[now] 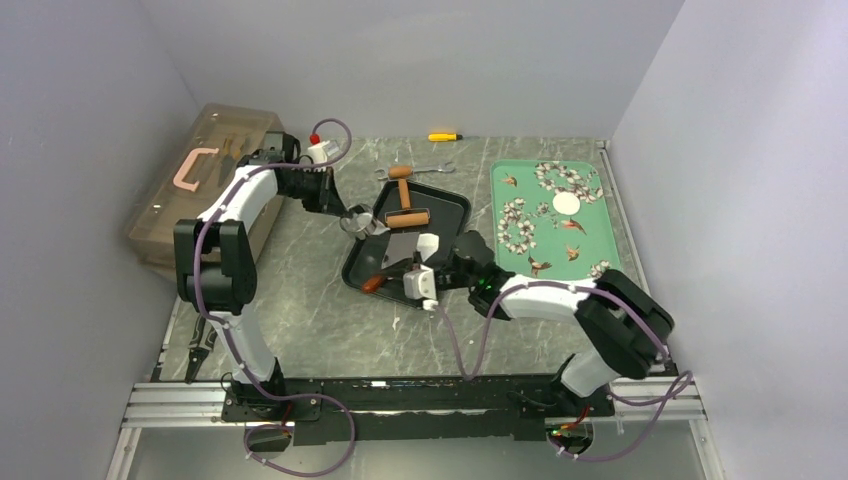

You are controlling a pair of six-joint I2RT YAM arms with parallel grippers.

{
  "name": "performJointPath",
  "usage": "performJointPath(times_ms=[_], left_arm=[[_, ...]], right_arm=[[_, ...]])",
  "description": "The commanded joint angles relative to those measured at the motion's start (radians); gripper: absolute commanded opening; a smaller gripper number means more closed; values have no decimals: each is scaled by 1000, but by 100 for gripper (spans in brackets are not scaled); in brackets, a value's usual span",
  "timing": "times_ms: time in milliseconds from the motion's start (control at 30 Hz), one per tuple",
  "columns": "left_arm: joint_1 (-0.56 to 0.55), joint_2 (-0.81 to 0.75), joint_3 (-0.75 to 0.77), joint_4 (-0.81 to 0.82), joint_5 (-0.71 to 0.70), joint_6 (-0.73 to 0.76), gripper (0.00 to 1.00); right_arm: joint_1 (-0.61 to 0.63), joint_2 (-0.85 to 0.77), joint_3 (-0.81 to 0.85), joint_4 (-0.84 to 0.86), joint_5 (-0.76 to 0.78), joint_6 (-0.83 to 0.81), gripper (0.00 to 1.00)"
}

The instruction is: Roll out the dumpling wrappers from the dough

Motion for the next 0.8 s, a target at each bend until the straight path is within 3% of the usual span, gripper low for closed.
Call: performJointPath(times_ms=[0, 133, 300, 500, 567, 667, 767], left_arm=[[27, -47, 11, 18, 42, 4, 0], [41, -52, 18, 25, 57, -6, 0], [49, -53, 26, 26, 61, -10, 0], [49, -43, 27, 33, 70, -18, 0], [49, -43, 25, 35, 72, -21, 0], [49, -45, 21, 41, 72, -25, 0], [47, -43, 19, 40, 75, -24, 0]], right_arm=[[25, 123, 107, -21, -91, -109, 0], [25, 228, 142, 42, -99, -109, 0], [29, 271, 180, -33, -123, -151, 0], [31, 249, 49, 83, -44, -76, 4], [31, 235, 4, 116, -18, -37, 13], [29, 220, -63, 183, 32, 24, 44], [30, 182, -112, 227, 93, 67, 63]])
